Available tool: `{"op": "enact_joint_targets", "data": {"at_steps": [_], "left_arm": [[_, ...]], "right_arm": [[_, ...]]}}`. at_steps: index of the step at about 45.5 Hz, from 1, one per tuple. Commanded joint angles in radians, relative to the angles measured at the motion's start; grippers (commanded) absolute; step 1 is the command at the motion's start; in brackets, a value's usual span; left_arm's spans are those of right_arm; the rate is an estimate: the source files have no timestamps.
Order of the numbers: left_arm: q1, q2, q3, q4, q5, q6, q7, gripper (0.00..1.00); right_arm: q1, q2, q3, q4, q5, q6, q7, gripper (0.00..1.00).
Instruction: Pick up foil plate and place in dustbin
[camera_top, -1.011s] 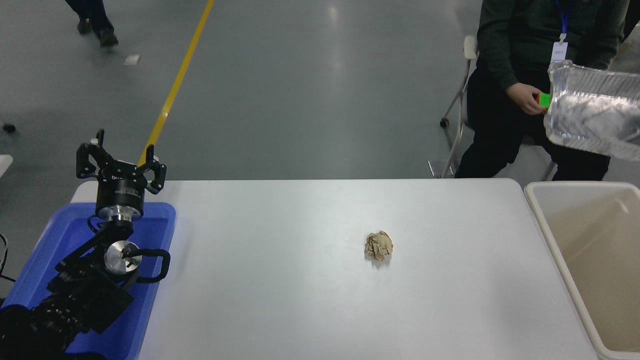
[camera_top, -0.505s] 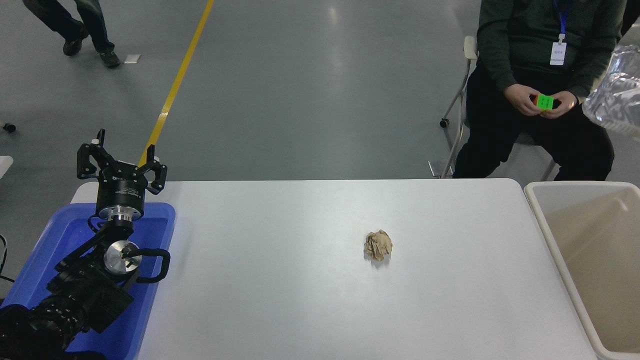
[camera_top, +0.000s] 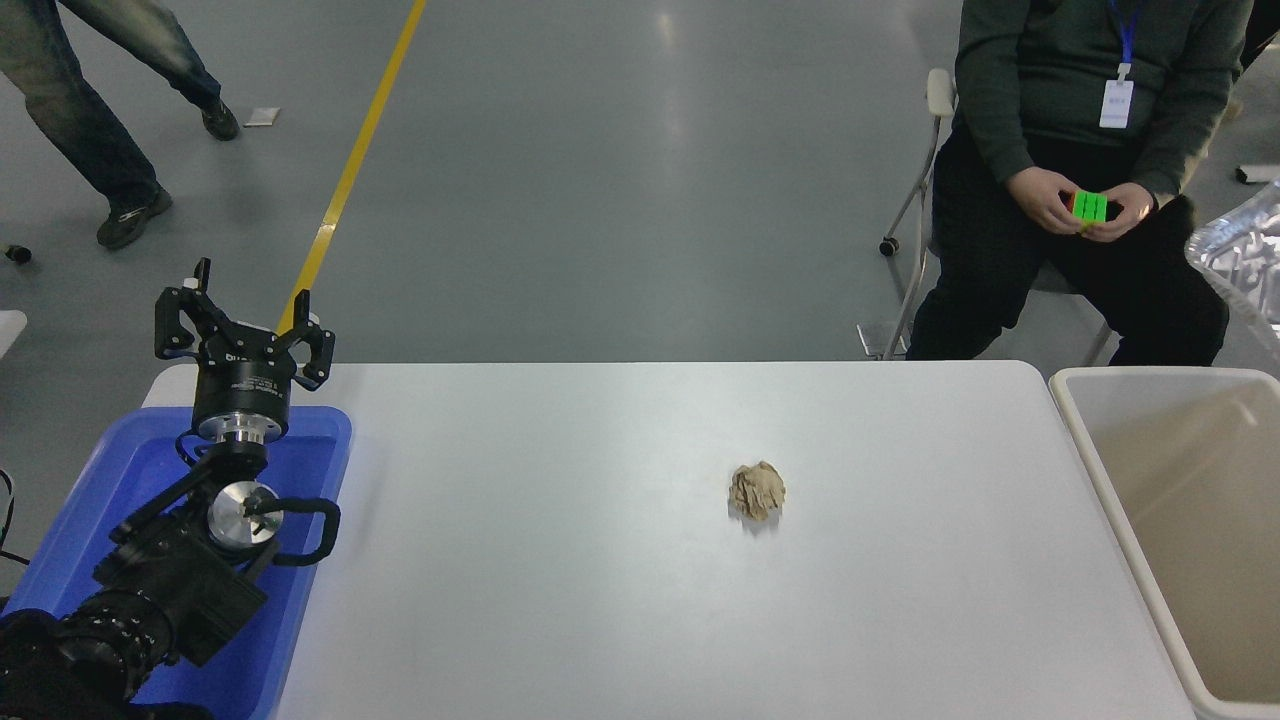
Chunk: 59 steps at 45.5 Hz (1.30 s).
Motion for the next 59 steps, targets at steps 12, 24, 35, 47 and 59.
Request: {"op": "enact_joint_targets", "data": {"at_steps": [12,24,35,47,59], "left_arm": [[0.0,0.0,0.0,0.0,0.0,0.0,0.0,0.99],[0.0,0.0,0.002,0.0,0.0,0.0,0.0,0.99],[0.0,0.0,0.002,0.0,0.0,0.0,0.0,0.99],[0.0,0.0,0.002,0.0,0.0,0.0,0.0,0.99],[0.0,0.0,0.002,0.0,0.0,0.0,0.0,0.99]], "right_arm": [[-0.231,0.169,0.243,-0.039,0.223,-0.21,-0.04,0.0],[-0.276,0.199,0.294,-0.039,0.237,-0.221,-0.04,0.0],[-0.285,0.206,0.294,-0.039,0.27,-0.224,-0.039,0.0],[-0.285,0.203,0.298,-0.037,0.295,-0.213,-0.037,1.0],[-0.274,0.162,0.281,-0.036,0.292,-0.203,-0.033,1.0]]}}
